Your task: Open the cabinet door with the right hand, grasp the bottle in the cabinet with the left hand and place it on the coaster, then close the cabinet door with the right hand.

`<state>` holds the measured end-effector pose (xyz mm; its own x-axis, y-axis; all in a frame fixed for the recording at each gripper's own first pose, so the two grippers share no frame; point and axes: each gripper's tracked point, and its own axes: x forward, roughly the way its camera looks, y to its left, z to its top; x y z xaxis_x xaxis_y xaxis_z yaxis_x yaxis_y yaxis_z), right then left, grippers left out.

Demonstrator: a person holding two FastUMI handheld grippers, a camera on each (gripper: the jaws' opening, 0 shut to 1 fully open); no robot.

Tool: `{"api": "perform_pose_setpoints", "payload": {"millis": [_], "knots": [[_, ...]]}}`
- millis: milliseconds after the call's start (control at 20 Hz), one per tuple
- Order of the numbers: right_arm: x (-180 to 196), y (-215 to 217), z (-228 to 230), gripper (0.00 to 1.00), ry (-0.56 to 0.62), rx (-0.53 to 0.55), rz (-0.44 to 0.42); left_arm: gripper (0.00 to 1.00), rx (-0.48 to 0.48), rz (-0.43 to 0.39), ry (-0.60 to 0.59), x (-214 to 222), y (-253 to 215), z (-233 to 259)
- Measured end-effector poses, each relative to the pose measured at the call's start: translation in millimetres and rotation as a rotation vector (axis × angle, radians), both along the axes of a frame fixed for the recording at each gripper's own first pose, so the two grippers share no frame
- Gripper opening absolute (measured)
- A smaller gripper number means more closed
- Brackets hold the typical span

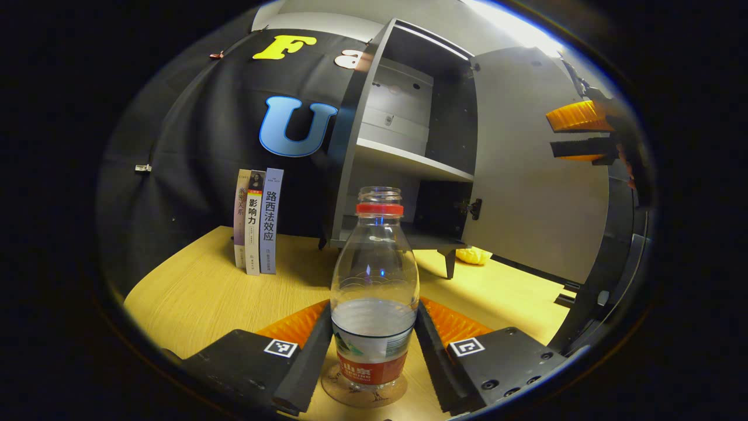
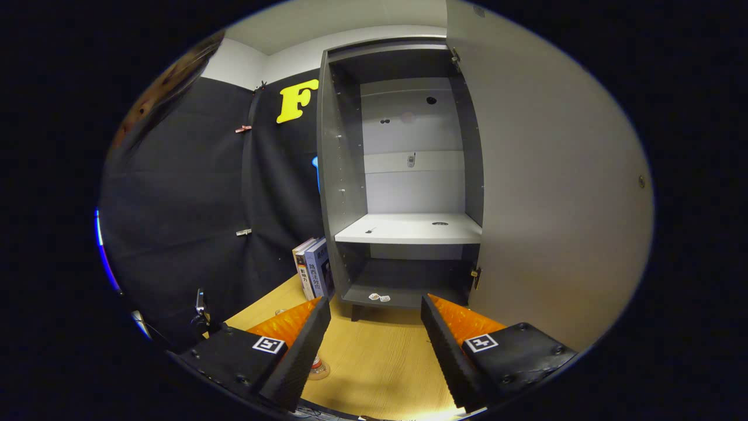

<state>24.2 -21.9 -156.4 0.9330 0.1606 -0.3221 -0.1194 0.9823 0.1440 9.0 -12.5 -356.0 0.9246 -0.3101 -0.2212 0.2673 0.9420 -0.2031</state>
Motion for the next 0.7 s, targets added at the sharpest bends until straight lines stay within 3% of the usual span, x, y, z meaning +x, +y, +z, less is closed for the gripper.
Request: {"api": "perform_pose_setpoints", "payload": {"millis": [250, 300, 450, 700], "knots": [[1, 6, 1, 0.96, 0.01, 0.007, 0.029, 0.82, 0.086, -0.037, 0.033, -16, -7, -6], [1, 7, 4, 0.96, 0.006, 0.009, 0.034, 0.87, 0.101, -0.033, 0.054, -18, -6, -12], [-1, 8, 11, 0.96, -0.007, -0.001, 0.045, 0.94, 0.105, -0.005, 0.085, -18, -3, -14], [-7, 1, 23, 0.95, -0.027, -0.004, 0.036, 0.95, 0.089, 0.027, 0.048, -14, -3, 5]]}}
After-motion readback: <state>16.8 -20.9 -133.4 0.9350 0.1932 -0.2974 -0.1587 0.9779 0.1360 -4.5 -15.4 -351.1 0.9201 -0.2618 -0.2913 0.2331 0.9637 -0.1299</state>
